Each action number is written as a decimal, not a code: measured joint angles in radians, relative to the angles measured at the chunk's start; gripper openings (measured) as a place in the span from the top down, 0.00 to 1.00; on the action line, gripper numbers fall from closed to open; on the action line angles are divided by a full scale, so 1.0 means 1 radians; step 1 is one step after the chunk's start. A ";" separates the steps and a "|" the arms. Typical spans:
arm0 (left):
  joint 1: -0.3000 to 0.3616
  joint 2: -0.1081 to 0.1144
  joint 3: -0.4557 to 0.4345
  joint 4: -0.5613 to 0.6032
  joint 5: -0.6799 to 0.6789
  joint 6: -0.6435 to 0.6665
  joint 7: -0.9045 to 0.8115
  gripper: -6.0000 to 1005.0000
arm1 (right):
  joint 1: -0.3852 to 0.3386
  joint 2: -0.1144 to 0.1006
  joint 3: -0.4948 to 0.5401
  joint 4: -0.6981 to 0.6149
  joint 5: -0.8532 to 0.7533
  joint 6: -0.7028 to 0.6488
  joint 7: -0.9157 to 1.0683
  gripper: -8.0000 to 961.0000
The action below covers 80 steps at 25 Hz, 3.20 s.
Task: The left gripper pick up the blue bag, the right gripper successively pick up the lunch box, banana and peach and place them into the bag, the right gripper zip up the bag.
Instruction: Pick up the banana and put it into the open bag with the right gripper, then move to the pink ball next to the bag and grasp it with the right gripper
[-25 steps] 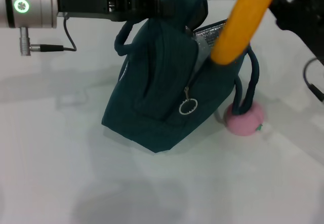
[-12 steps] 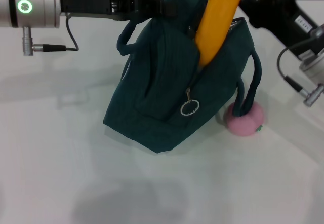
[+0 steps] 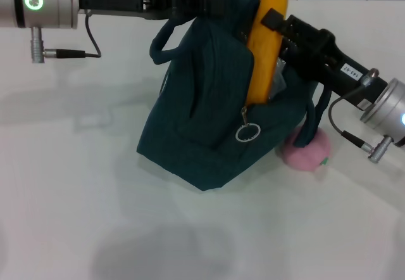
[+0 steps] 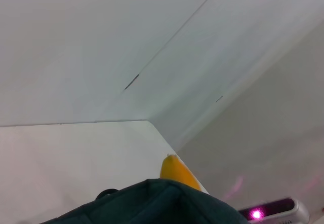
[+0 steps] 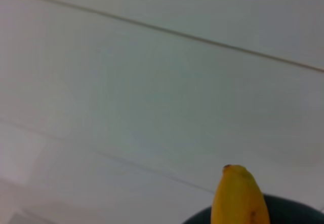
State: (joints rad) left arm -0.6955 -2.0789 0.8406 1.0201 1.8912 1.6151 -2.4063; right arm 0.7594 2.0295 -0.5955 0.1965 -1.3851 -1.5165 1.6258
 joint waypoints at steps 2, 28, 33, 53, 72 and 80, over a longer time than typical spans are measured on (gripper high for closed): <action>-0.002 0.001 0.000 0.000 0.000 0.000 0.000 0.94 | 0.008 0.000 -0.005 -0.008 -0.014 0.000 -0.008 0.51; -0.010 0.010 -0.007 -0.004 0.008 -0.024 -0.010 0.94 | -0.040 -0.007 -0.044 -0.248 -0.296 -0.043 0.015 0.50; -0.011 0.010 -0.007 -0.005 0.008 -0.025 -0.013 0.94 | -0.038 -0.006 -0.125 -0.349 -0.294 -0.060 0.090 0.43; 0.000 0.006 -0.014 -0.030 -0.001 -0.024 -0.012 0.93 | -0.139 -0.026 -0.117 -0.811 -0.209 -0.302 0.089 0.09; 0.044 0.000 -0.066 -0.030 -0.005 -0.040 -0.011 0.93 | -0.437 -0.020 -0.246 -1.576 -0.723 -0.209 0.216 0.12; 0.050 0.009 -0.067 -0.035 -0.005 -0.039 -0.013 0.93 | -0.342 -0.018 -0.374 -1.386 -0.755 -0.077 0.212 0.13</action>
State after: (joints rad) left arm -0.6456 -2.0696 0.7731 0.9852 1.8863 1.5757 -2.4190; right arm 0.4175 2.0112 -0.9692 -1.1894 -2.1397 -1.5939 1.8377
